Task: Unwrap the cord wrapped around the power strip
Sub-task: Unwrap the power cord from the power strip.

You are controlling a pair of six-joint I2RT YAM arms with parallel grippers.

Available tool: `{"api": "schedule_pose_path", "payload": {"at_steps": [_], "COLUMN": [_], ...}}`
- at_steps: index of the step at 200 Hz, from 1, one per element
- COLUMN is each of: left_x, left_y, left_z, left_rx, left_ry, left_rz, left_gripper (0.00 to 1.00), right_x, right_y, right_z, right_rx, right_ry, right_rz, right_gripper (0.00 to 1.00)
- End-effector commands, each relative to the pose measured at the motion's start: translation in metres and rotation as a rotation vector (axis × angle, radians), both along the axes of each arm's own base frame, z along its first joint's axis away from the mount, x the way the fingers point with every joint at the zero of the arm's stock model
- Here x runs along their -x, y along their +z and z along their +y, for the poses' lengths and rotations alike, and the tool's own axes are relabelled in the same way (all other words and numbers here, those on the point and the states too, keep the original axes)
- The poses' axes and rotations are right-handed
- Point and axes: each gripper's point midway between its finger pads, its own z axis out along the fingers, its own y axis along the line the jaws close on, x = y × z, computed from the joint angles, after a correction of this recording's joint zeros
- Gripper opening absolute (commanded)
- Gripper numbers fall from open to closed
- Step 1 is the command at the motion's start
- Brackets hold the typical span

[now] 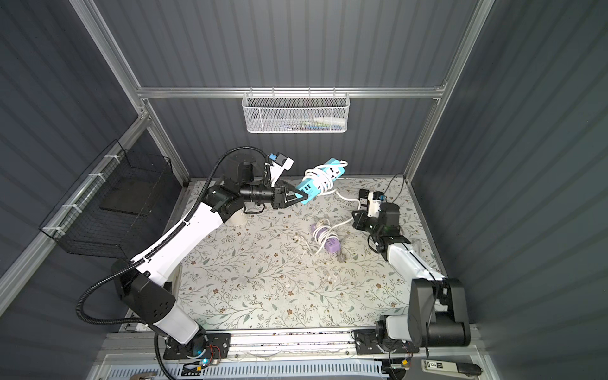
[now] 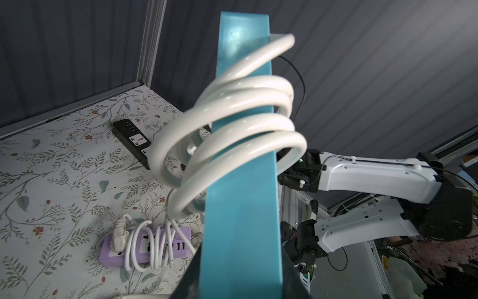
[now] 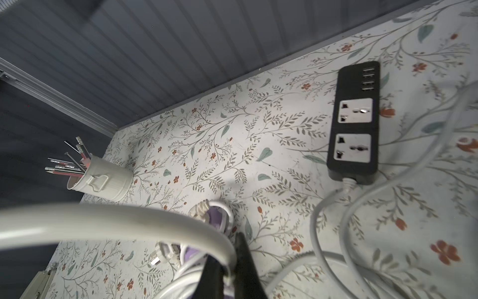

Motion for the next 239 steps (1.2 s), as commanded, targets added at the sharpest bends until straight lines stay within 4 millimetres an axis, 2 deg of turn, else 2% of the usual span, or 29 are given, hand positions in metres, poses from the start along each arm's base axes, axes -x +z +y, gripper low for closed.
{"api": "schedule_pose_path", "payload": {"at_steps": [1, 27, 60, 79, 96, 120, 138, 157, 197, 202, 220, 239], "left_x": [0.030, 0.032, 0.024, 0.016, 0.007, -0.005, -0.012, -0.023, -0.039, -0.041, -0.051, -0.058], "left_y": [0.019, -0.003, -0.034, -0.053, -0.071, -0.087, -0.087, -0.081, -0.054, -0.052, -0.047, -0.040], "left_z": [-0.011, -0.020, -0.027, -0.030, -0.032, -0.031, -0.026, -0.017, 0.004, 0.007, 0.017, 0.025], "left_rx": [0.065, 0.032, -0.012, -0.055, -0.108, -0.163, -0.174, -0.167, -0.141, -0.143, -0.155, -0.138], "left_ry": [-0.124, -0.147, -0.148, -0.131, -0.095, -0.053, -0.012, 0.035, 0.137, 0.149, 0.209, 0.260], "left_rz": [-0.038, 0.012, 0.074, 0.105, 0.123, 0.134, 0.118, 0.103, 0.029, 0.020, -0.001, -0.027], "left_gripper": [0.00, 0.00, 0.00, 0.00, 0.00, 0.00, 0.00, 0.00, 0.00, 0.00, 0.00, 0.00], "right_x": [-0.033, -0.062, -0.075, -0.071, -0.058, -0.036, -0.018, 0.000, 0.033, 0.042, 0.055, 0.059], "right_y": [0.034, 0.063, 0.130, 0.171, 0.203, 0.229, 0.230, 0.220, 0.176, 0.180, 0.165, 0.137], "right_z": [0.013, 0.019, 0.019, 0.014, 0.003, -0.016, -0.034, -0.052, -0.086, -0.088, -0.092, -0.093], "right_rx": [0.007, -0.011, 0.012, 0.014, 0.002, -0.005, -0.002, -0.018, -0.008, -0.008, -0.015, -0.024], "right_ry": [0.013, 0.028, 0.040, 0.045, 0.040, 0.013, -0.019, -0.059, -0.178, -0.189, -0.210, -0.217], "right_rz": [-0.099, -0.142, -0.240, -0.297, -0.345, -0.380, -0.372, -0.352, -0.266, -0.283, -0.260, -0.200], "right_gripper": [0.00, 0.00, 0.00, 0.00, 0.00, 0.00, 0.00, 0.00, 0.00, 0.00, 0.00, 0.00]}}
